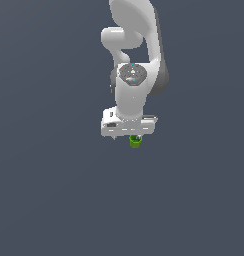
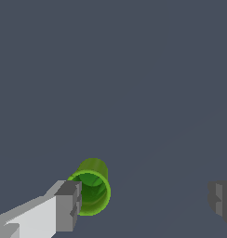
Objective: Pick up the object and move it to a goal position.
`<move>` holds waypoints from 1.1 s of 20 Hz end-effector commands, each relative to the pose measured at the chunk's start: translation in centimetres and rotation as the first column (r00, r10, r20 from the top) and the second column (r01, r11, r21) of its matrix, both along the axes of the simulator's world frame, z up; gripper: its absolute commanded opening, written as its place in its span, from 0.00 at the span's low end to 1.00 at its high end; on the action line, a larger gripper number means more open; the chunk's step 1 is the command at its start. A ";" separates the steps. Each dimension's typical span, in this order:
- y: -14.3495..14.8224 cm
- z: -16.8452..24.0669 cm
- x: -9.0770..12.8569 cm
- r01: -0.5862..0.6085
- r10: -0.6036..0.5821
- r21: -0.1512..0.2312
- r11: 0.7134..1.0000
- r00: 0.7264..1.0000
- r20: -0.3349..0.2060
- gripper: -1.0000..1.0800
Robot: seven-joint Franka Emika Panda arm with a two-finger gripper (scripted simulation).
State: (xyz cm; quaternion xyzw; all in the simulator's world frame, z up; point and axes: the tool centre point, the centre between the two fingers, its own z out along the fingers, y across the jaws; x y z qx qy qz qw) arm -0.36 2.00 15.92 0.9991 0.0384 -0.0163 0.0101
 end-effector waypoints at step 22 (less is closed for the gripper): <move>-0.7 -0.7 0.2 0.048 -0.048 0.012 0.999 0.999 0.011 0.96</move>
